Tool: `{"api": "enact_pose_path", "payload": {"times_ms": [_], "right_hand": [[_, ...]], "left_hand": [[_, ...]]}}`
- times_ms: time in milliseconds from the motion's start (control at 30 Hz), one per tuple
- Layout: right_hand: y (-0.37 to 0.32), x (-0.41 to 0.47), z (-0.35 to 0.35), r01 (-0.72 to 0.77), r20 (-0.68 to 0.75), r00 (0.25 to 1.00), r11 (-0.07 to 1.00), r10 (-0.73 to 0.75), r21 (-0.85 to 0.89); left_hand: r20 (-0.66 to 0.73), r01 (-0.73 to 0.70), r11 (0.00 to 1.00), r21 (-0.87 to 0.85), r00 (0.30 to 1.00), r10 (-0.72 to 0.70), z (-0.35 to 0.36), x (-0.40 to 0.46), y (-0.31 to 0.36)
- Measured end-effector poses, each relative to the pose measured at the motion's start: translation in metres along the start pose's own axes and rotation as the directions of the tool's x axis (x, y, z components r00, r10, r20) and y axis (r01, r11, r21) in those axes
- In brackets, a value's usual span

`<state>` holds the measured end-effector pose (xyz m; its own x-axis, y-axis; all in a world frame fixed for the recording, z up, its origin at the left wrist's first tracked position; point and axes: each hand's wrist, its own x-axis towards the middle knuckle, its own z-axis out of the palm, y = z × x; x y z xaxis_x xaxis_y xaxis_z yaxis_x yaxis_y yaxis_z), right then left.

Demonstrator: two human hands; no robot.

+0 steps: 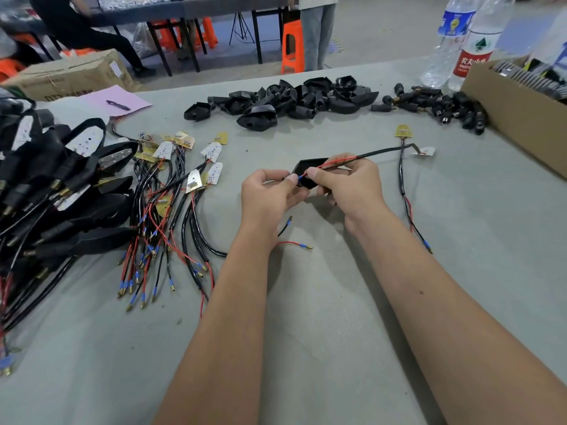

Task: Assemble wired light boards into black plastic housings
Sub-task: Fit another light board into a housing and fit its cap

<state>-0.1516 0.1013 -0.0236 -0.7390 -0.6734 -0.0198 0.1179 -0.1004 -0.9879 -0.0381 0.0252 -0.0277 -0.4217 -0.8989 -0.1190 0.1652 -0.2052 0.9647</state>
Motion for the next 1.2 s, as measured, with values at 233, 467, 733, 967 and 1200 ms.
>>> {"api": "enact_pose_path", "payload": {"times_ms": [233,467,733,967,1200], "right_hand": [[0.006,0.002,0.005,0.031,-0.019,0.999,0.984,-0.035,-0.176],[0.005,0.01,0.006,-0.051,0.025,0.998,0.986,0.056,-0.16],[0.015,0.01,0.008,0.086,-0.123,0.98,0.885,-0.158,-0.457],[-0.001,0.017,-0.01,-0.064,-0.225,0.953,0.862,0.202,0.503],[0.007,0.012,-0.005,-0.041,-0.097,0.993,0.969,0.066,0.246]], "left_hand": [[0.054,-0.035,0.999,0.035,0.998,0.033,0.003,-0.003,-0.002],[0.026,0.016,0.995,-0.103,1.0,-0.014,-0.001,0.0,-0.002],[-0.044,-0.001,0.99,-0.14,0.999,-0.006,0.002,-0.005,-0.002],[-0.098,0.017,0.961,-0.276,0.994,-0.046,-0.001,-0.003,0.002],[-0.05,0.076,0.865,-0.496,0.992,-0.116,0.0,-0.003,0.01]]}}
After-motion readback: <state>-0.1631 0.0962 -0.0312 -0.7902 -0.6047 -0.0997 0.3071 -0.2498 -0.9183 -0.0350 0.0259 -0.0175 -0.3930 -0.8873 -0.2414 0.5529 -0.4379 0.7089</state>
